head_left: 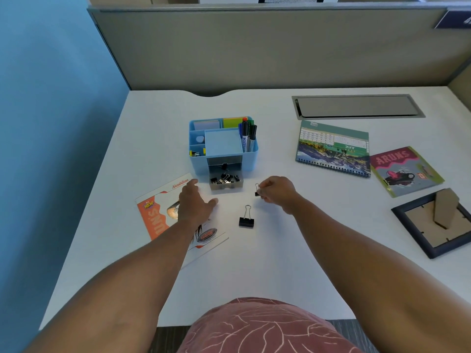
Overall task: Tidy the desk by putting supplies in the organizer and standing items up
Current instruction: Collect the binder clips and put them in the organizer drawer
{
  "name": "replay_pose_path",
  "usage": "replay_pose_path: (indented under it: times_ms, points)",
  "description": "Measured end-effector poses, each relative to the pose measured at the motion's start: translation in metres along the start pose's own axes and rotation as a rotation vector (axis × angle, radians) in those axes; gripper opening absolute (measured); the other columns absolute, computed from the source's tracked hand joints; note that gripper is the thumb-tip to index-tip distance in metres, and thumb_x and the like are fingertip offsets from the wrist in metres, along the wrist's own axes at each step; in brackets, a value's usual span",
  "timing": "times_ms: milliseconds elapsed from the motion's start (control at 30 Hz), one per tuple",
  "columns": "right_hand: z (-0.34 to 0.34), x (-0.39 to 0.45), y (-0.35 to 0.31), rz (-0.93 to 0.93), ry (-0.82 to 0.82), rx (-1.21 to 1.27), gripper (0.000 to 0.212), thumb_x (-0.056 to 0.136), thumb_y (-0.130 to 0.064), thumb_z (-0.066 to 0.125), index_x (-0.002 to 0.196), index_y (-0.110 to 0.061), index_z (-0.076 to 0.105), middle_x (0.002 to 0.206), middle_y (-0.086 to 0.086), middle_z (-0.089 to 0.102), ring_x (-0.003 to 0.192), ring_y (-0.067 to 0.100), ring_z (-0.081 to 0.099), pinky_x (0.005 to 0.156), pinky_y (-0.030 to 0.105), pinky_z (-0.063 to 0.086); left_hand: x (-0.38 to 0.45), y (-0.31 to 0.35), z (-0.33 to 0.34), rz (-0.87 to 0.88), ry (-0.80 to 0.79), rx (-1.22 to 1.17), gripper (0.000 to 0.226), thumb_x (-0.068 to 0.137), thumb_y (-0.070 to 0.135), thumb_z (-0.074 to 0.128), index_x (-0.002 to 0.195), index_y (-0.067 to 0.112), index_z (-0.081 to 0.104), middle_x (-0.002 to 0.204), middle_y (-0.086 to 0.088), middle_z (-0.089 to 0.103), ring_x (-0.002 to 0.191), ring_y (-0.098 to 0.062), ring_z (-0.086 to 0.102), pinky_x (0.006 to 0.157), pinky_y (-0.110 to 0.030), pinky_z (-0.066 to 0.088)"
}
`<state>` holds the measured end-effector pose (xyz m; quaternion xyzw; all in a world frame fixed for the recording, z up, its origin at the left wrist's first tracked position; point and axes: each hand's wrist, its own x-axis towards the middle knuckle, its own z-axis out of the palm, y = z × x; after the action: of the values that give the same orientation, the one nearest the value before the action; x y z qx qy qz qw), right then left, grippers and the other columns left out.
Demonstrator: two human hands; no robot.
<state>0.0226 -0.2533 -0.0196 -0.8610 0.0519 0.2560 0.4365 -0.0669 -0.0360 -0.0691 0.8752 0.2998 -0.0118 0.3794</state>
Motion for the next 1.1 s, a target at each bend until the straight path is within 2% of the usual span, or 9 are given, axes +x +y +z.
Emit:
replay_pose_path:
  times_ms: [200, 400, 500, 667, 733, 833, 933, 1033, 1100]
  points:
    - [0.013, 0.009, -0.028, -0.006, 0.000, 0.247, 0.009, 0.084, -0.006, 0.071, 0.091, -0.002, 0.069, 0.087, 0.009, 0.069, 0.078, 0.017, 0.065, 0.073, 0.024, 0.059, 0.018, 0.000, 0.002, -0.002, -0.011, 0.002, 0.092, 0.077, 0.034, 0.083, 0.148, 0.016, 0.028, 0.144, -0.008, 0.046, 0.134, -0.027, 0.040, 0.108, -0.043, 0.038]
    - [0.025, 0.024, -0.041, -0.014, 0.012, 0.310, 0.003, 0.084, -0.010, 0.072, 0.083, -0.008, 0.069, 0.089, 0.012, 0.073, 0.079, 0.019, 0.069, 0.080, 0.031, 0.061, 0.031, -0.003, 0.002, -0.006, -0.016, -0.037, 0.101, 0.074, 0.033, 0.086, 0.151, 0.014, 0.023, 0.142, -0.010, 0.042, 0.130, -0.028, 0.044, 0.108, -0.044, 0.041]
    - [0.025, 0.028, -0.045, -0.028, -0.030, 0.334, 0.002, 0.085, -0.006, 0.068, 0.087, -0.006, 0.069, 0.091, 0.013, 0.073, 0.080, 0.020, 0.069, 0.078, 0.029, 0.061, 0.039, -0.007, 0.002, -0.006, -0.042, -0.046, 0.104, 0.072, 0.036, 0.086, 0.151, 0.016, 0.021, 0.141, -0.010, 0.038, 0.125, -0.029, 0.049, 0.104, -0.046, 0.046]
    - [0.020, 0.036, -0.037, 0.006, 0.002, 0.334, 0.007, 0.084, -0.002, 0.067, 0.089, -0.006, 0.066, 0.090, 0.011, 0.070, 0.079, 0.019, 0.068, 0.072, 0.025, 0.059, 0.047, -0.009, -0.001, -0.015, -0.078, -0.027, 0.105, 0.073, 0.036, 0.086, 0.152, 0.017, 0.018, 0.144, -0.008, 0.031, 0.120, -0.028, 0.053, 0.099, -0.046, 0.051]
    - [0.019, 0.036, -0.032, 0.029, -0.026, 0.338, 0.009, 0.083, 0.001, 0.067, 0.089, -0.006, 0.065, 0.089, 0.011, 0.068, 0.080, 0.020, 0.066, 0.078, 0.029, 0.060, 0.049, -0.009, -0.002, -0.015, -0.079, -0.022, 0.106, 0.073, 0.035, 0.086, 0.152, 0.018, 0.018, 0.147, -0.008, 0.031, 0.120, -0.029, 0.054, 0.096, -0.047, 0.052]
    - [0.021, 0.036, -0.025, 0.028, -0.124, 0.270, 0.023, 0.083, 0.006, 0.067, 0.104, -0.001, 0.065, 0.098, 0.012, 0.065, 0.086, 0.021, 0.062, 0.085, 0.035, 0.057, 0.053, -0.009, -0.002, -0.015, -0.079, -0.037, 0.109, 0.071, 0.035, 0.088, 0.153, 0.021, 0.019, 0.151, -0.005, 0.031, 0.118, -0.028, 0.057, 0.093, -0.046, 0.055]
    - [0.026, 0.038, -0.018, 0.016, -0.203, 0.196, 0.045, 0.079, 0.006, 0.072, 0.121, -0.004, 0.059, 0.116, 0.014, 0.063, 0.099, 0.025, 0.063, 0.082, 0.032, 0.057, 0.053, -0.006, -0.003, -0.010, -0.110, -0.085, 0.112, 0.070, 0.032, 0.089, 0.155, 0.023, 0.017, 0.157, -0.003, 0.027, 0.109, -0.023, 0.062, 0.092, -0.044, 0.055]
    - [0.031, 0.040, -0.015, 0.024, -0.191, 0.155, 0.055, 0.075, -0.001, 0.080, 0.125, -0.006, 0.056, 0.116, 0.013, 0.060, 0.091, 0.020, 0.061, 0.080, 0.033, 0.056, 0.054, -0.002, -0.004, 0.008, -0.124, -0.107, 0.107, 0.071, 0.028, 0.089, 0.153, 0.024, 0.020, 0.156, -0.003, 0.029, 0.093, -0.016, 0.065, 0.088, -0.039, 0.055]
    - [0.034, 0.041, -0.015, 0.024, -0.166, 0.132, 0.066, 0.073, -0.009, 0.084, 0.130, -0.007, 0.051, 0.116, 0.010, 0.058, 0.090, 0.019, 0.060, 0.077, 0.032, 0.056, 0.055, -0.002, -0.005, 0.016, -0.119, -0.121, 0.102, 0.072, 0.026, 0.089, 0.151, 0.023, 0.025, 0.155, -0.002, 0.032, 0.089, -0.015, 0.065, 0.086, -0.037, 0.054]
